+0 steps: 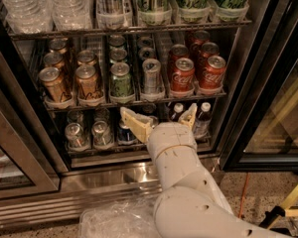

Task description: Pick redbull can from middle shelf of fridge

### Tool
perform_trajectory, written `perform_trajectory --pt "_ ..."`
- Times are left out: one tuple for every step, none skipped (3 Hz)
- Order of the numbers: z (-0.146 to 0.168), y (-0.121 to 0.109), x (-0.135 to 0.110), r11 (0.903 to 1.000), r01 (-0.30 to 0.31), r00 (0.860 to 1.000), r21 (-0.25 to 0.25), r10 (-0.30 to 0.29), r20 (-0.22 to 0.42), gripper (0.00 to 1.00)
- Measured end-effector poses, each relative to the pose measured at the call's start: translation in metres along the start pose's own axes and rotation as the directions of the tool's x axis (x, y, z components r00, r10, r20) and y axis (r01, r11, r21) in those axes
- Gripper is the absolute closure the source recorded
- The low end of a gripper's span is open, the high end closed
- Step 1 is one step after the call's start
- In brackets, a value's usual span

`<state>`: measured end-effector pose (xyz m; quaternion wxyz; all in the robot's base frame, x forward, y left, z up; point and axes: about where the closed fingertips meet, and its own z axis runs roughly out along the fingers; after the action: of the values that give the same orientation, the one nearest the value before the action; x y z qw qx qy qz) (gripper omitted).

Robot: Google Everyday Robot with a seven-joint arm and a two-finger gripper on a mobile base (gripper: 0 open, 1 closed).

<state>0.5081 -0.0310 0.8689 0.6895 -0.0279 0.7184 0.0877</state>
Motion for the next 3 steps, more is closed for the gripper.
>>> perform_trajectory --pt "0.004 0.001 0.001 0.9999 -0.014 1.000 0.001 0.014 0.009 0.00" --pt "0.015 -0.004 0.002 0.9991 -0.036 0.998 0.020 0.035 0.052 0.00" --pt "0.036 -0.006 0.007 0.9992 -0.007 0.993 0.039 0.002 0.121 0.00"
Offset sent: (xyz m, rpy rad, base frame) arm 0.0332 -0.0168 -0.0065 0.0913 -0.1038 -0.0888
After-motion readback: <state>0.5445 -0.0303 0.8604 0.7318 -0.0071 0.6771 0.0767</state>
